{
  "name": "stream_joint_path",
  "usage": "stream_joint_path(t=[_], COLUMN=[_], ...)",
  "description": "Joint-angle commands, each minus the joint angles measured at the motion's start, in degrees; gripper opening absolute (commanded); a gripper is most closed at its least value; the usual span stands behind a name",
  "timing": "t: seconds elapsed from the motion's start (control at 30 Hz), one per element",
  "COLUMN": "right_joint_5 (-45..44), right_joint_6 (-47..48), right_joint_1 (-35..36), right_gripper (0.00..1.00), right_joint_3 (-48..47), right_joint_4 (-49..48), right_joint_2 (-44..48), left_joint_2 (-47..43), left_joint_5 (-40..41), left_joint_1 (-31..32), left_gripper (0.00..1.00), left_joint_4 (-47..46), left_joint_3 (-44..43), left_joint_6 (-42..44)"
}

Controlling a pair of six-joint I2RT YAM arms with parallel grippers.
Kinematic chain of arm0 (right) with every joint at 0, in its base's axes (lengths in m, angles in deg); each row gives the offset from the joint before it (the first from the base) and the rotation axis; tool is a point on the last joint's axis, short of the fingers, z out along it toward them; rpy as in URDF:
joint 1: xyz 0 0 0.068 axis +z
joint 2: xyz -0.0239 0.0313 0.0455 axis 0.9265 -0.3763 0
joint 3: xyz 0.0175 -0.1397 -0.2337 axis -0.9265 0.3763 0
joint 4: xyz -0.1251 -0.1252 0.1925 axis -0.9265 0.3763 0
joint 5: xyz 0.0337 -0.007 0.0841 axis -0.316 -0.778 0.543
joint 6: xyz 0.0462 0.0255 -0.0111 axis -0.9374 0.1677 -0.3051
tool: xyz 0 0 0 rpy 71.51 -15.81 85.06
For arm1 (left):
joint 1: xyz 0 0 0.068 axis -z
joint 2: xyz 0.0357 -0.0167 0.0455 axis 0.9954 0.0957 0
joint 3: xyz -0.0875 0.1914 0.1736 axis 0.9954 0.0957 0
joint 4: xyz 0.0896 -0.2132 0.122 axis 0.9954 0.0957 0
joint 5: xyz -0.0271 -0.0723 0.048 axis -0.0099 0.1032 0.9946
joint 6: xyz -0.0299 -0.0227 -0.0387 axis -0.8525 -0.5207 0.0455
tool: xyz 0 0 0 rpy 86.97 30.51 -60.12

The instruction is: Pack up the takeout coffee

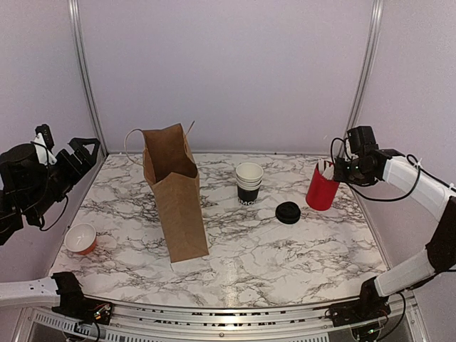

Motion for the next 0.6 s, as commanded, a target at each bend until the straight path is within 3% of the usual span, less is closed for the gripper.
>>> stream_joint_path(t=[0.0, 0.57], right_joint_5=[-0.83, -0.73], right_joint_6=[0.68, 1.67], right_joint_1=[-0.49, -0.44], right_gripper=[0.47, 0.33], right_joint_3=[-2.74, -3.53], right_joint_4=[-1.42, -1.34], right_joint_2=[-0.42, -0.88], left_joint_2=[0.37, 0.47], left_joint_5=[-0.22, -0.24], left_joint_1=[-0.35, -0.35], left_gripper=[0.99, 0.99], left_joint_4=[0.81, 0.59], left_joint_3=[-0.69, -0.61], left_joint_6=[-0.07, -0.12])
